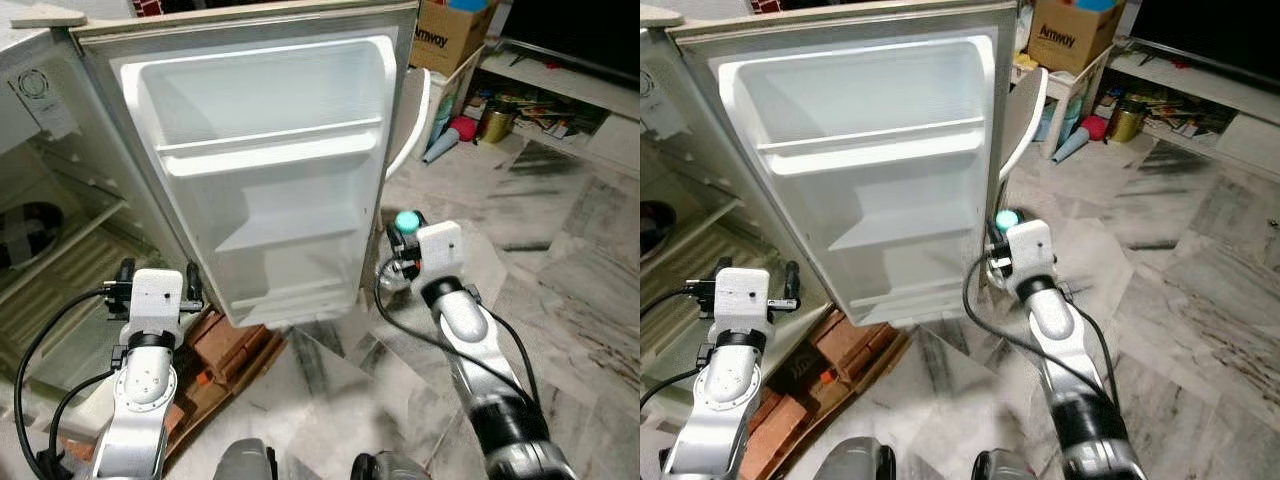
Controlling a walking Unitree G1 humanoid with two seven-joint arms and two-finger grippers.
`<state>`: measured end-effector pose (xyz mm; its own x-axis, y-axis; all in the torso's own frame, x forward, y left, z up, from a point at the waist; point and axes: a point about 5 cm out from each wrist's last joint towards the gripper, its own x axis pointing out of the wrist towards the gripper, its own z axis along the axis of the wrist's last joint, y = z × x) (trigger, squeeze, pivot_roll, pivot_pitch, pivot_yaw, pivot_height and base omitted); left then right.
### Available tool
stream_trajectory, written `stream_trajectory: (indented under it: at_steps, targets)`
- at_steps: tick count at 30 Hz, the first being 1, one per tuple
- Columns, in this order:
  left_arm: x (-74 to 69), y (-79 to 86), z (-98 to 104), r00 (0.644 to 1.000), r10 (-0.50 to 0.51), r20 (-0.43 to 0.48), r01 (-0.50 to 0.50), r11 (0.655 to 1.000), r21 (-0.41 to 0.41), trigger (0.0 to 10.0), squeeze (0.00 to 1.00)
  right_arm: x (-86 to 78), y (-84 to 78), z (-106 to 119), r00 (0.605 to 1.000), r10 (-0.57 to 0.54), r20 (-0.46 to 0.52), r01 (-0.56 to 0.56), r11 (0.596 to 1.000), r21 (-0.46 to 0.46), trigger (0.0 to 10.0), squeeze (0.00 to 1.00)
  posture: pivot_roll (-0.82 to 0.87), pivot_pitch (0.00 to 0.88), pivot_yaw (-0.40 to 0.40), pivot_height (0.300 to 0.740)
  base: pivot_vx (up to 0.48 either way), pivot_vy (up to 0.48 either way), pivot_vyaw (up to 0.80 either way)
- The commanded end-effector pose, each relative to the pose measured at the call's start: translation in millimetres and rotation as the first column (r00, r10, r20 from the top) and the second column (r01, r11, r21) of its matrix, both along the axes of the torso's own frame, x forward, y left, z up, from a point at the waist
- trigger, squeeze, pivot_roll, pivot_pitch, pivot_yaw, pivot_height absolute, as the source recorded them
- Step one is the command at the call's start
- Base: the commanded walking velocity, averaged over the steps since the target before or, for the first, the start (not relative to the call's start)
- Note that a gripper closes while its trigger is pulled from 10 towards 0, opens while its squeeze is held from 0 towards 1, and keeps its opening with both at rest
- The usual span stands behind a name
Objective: Restocking fridge
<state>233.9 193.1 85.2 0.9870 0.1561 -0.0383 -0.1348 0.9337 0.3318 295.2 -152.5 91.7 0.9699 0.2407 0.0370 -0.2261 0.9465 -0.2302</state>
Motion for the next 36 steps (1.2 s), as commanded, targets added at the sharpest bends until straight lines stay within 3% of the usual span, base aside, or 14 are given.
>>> stream_trajectory:
  at_steps: [1,3,8,10,12,16,19,24,28,31,36]
  targets:
    - [-5.7,2.7,2,1.0,-0.024,-0.001,0.024,1.0,0.003,10.0,0.0,-4.7,-12.2,9,0.999,-0.021,0.029,0.023,0.999,-0.05,10.0,0.0,0.09,0.031,0.036,0.74,0.0,0.0,0.0]
    - [-12.0,7.0,-1,1.0,-0.008,-0.011,0.008,1.0,-0.007,10.0,0.0,-14.2,-21.1,6,0.998,-0.062,0.016,0.063,0.996,-0.061,10.0,0.0,0.09,0.028,0.033,0.74,0.0,0.0,0.0]
    - [-20.4,10.2,-6,0.999,0.034,-0.028,-0.035,0.999,-0.027,10.0,0.0,-26.8,-24.6,-3,0.991,-0.137,0.014,0.137,0.99,-0.031,10.0,0.0,0.09,0.025,0.034,0.74,0.0,0.0,0.0]
    - [-27.1,11.3,-9,0.997,0.073,-0.03,-0.074,0.997,-0.036,10.0,0.0,-37.0,-29.1,-12,0.964,-0.265,-0.02,0.265,0.964,0.027,10.0,0.0,0.08,0.033,0.045,0.74,0.0,0.0,0.0]
    - [-29.6,11.8,-9,0.995,0.092,-0.027,-0.093,0.995,-0.034,10.0,0.0,-40.4,-32.6,-11,0.948,-0.319,-0.019,0.319,0.945,0.076,10.0,0.0,0.07,0.039,0.052,0.74,0.0,0.0,0.0]
    - [-31.3,9.6,-9,0.997,0.073,-0.035,-0.074,0.997,-0.037,10.0,0.0,-43.7,-32.5,-4,0.952,-0.307,-0.007,0.307,0.95,0.065,10.0,0.0,0.05,0.061,0.051,0.74,0.0,0.0,0.0]
    - [-31.2,6.1,-7,0.998,0.053,-0.034,-0.054,0.998,-0.04,10.0,0.0,-47.9,-26.5,-3,0.97,-0.239,-0.038,0.241,0.966,0.091,10.0,0.0,0.05,0.079,0.033,0.74,0.0,0.0,0.0]
    - [-35.6,6.3,-9,0.995,0.095,-0.042,-0.097,0.994,-0.052,10.0,0.0,-44.9,-18.3,-1,0.983,-0.18,-0.03,0.182,0.979,0.092,10.0,0.0,0.06,0.095,0.025,0.74,0.0,0.0,0.0]
    - [-35.5,6.5,-8,0.994,0.104,-0.04,-0.106,0.993,-0.056,10.0,0.0,-39.6,-12.0,5,0.99,-0.14,-0.02,0.141,0.984,0.111,10.0,0.0,0.07,0.103,0.005,0.74,0.0,0.0,0.8]
    - [-35.5,10.0,-9,0.992,0.112,-0.057,-0.112,0.994,-0.011,10.0,0.0,-37.6,-10.7,7,0.991,-0.13,-0.026,0.132,0.984,0.117,10.0,0.0,0.08,0.11,-0.006,0.74,0.0,0.0,0.8]
    - [-33.6,13.2,-7,0.991,0.126,-0.049,-0.128,0.991,-0.042,10.0,0.0,-34.8,-13.7,6,0.989,-0.143,-0.038,0.146,0.982,0.121,10.0,0.0,0.09,0.119,-0.015,0.74,0.0,0.0,0.8]
